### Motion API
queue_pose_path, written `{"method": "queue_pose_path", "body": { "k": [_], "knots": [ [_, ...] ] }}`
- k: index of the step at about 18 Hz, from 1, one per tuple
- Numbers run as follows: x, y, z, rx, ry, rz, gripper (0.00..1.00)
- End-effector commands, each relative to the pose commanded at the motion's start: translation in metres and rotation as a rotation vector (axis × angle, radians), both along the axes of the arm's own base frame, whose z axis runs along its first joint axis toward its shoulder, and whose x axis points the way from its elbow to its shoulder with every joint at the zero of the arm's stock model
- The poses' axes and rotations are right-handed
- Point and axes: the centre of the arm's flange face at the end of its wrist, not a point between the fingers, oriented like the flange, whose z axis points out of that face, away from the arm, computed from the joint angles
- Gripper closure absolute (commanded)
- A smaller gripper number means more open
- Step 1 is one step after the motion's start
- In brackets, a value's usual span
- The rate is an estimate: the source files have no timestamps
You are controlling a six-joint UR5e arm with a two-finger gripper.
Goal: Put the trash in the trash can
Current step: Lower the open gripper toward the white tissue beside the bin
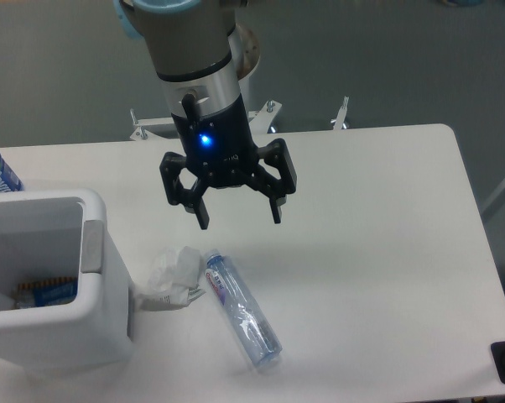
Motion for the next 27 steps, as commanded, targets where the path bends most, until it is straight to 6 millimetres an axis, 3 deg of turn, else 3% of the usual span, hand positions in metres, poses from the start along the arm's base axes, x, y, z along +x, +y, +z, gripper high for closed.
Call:
{"method": "queue_pose_path", "body": {
  "k": [6,17,22,25,27],
  "knots": [
    [-0.001,0.001,-0.003,0.022,0.006,0.012,0.0],
    [-0.002,0.002,-0.04,0.016,-0.022,0.063,0.0],
    [0.008,-0.009,-0.086,-0.16,-0.013,-0.224,0.0],
    [0.025,-0.022,-0.114,-0.238,-0.022,-0.345,0.0],
    [0.034,-0.032,-0.143,-0.298,-0.05,-0.422,0.0]
  ]
}}
